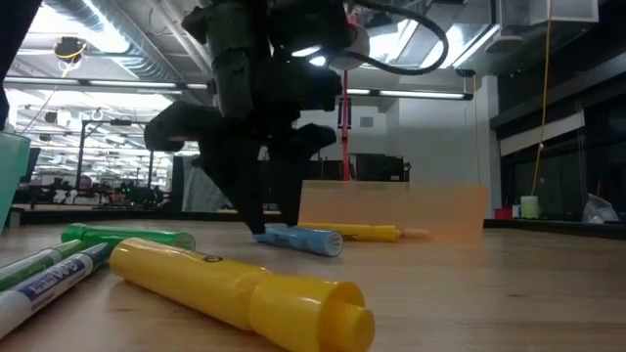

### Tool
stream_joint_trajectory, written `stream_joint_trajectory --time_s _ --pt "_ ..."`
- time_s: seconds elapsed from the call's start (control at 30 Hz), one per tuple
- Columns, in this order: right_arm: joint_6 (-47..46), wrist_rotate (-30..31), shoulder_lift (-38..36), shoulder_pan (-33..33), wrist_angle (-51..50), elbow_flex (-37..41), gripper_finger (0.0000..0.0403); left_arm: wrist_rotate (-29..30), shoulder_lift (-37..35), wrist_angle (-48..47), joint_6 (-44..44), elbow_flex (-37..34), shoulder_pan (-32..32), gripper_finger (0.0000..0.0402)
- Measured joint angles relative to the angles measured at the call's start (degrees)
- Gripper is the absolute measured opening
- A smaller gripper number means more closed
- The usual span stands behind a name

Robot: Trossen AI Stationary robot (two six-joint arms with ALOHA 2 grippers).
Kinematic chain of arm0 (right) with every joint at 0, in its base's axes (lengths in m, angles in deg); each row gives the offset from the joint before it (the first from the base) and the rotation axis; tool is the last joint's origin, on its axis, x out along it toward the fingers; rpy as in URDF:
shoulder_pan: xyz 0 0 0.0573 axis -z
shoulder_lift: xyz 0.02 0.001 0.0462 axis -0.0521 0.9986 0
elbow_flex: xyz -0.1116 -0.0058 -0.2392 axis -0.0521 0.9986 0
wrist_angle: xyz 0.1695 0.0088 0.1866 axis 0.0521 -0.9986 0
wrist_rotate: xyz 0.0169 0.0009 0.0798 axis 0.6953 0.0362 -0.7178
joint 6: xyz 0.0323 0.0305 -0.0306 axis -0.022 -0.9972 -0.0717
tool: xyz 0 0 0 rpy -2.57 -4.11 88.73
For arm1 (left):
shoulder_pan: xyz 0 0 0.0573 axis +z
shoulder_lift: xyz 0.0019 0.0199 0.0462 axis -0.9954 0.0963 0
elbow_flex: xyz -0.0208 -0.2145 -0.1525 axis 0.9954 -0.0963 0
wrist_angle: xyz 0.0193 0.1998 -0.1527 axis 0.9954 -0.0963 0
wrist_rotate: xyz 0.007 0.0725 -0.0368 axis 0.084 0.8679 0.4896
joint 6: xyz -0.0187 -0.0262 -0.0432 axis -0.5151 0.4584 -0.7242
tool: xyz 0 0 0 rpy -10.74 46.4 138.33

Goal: Pick & Place Markers
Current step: Put the blue highlighter pen into the green bin

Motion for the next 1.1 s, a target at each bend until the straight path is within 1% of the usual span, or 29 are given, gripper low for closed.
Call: stream_joint_trajectory --time_s 0.33,1.0,1.1 --pt "-0.2 0.0 0.0 0.0 0.0 0.0 0.0021 0.1 2.1 -0.1 0.1 0.1 0.4 0.0192" --pt "-0.2 0.0 0.0 0.0 0.0 0.0 0.0021 -0.1 2.3 -0.9 -0.4 0.1 0.9 0.0192" --pt "-0.1 0.0 0.0 0.0 0.0 0.0 0.0021 -0.2 2.3 -1.0 -0.5 0.1 0.9 0.0187"
